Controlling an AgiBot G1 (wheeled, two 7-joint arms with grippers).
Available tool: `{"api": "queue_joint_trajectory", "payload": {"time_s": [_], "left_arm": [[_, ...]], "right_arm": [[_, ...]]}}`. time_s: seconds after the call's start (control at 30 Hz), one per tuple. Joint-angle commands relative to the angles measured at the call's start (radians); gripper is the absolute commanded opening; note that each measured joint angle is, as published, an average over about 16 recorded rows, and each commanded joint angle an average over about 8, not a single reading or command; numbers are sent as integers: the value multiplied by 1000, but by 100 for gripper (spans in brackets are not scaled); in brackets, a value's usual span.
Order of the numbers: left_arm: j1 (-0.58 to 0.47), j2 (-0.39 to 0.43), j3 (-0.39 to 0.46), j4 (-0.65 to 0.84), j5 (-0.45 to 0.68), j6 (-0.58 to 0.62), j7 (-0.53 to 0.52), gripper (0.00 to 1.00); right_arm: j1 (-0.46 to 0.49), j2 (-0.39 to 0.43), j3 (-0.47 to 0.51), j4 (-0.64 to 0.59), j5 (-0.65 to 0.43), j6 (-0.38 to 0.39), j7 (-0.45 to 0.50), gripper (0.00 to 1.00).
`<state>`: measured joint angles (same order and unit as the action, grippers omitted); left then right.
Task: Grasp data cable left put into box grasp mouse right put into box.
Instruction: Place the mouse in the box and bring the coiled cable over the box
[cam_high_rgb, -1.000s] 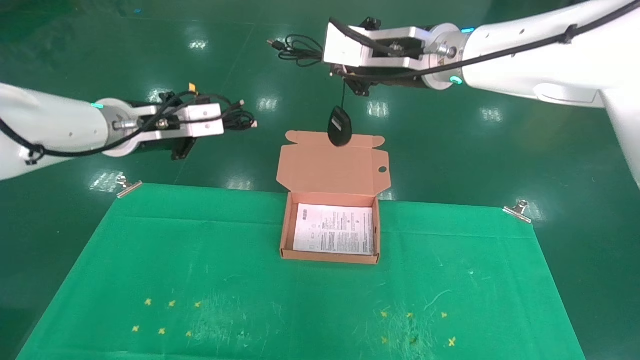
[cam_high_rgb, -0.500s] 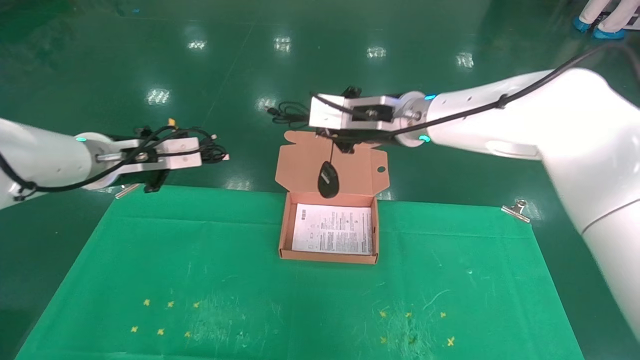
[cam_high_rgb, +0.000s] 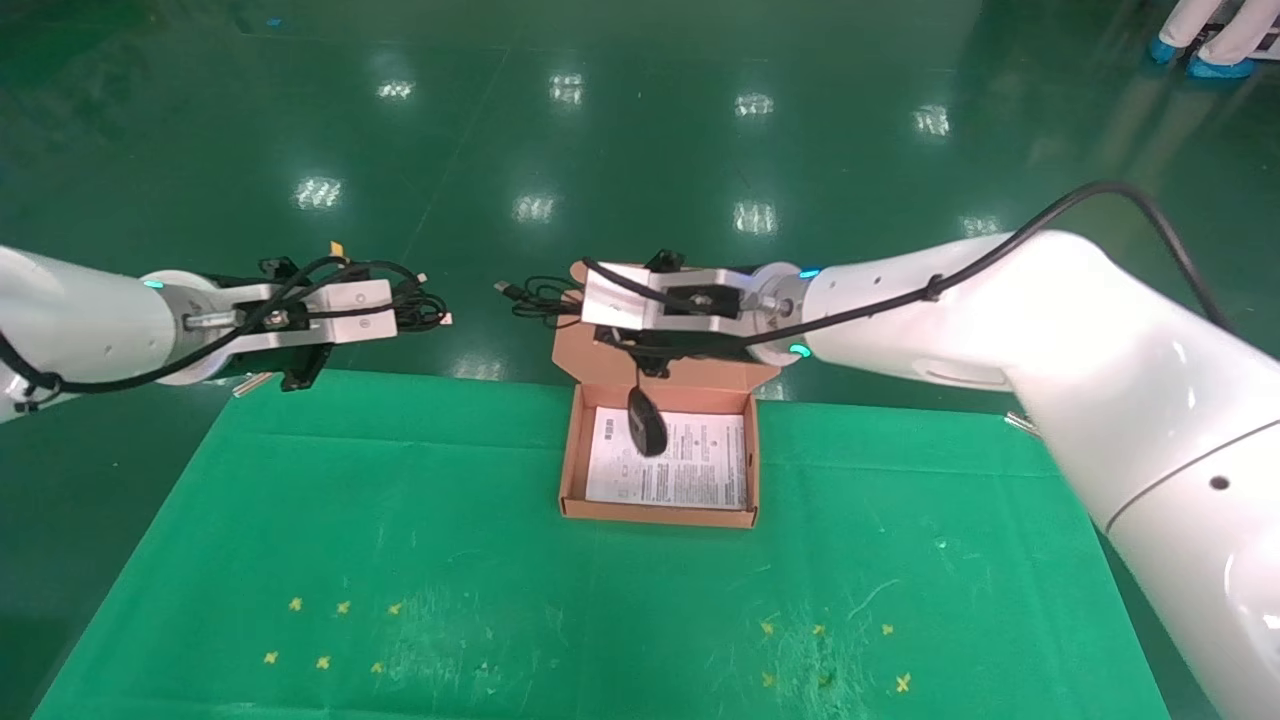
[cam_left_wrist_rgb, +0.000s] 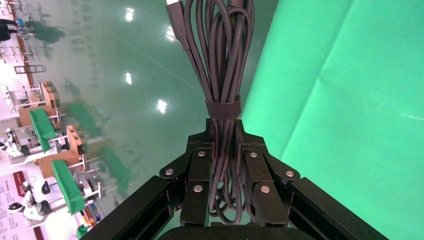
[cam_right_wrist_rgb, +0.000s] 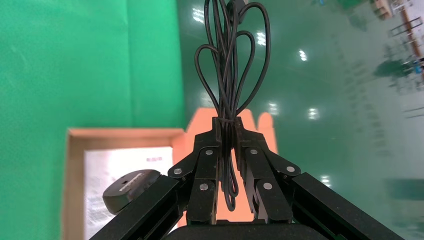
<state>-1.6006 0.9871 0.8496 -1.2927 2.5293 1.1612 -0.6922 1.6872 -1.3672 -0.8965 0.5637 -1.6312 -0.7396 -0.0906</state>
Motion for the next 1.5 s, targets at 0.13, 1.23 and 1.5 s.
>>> {"api": "queue_joint_trajectory", "payload": {"time_s": [0.13,1.23,1.5], "left_arm": [[0,0,0,-1,0,0,-1,0],[32,64,17,78,-55,-76,61,0],[63,172,31,244,-129,-234,172,0]], "right_arm": [[-18,0,-62,-47,73,31,52,0],[-25,52,-232,-53,114,71,161,100],[-19,128,-231,-7,106,72,179,100]]}}
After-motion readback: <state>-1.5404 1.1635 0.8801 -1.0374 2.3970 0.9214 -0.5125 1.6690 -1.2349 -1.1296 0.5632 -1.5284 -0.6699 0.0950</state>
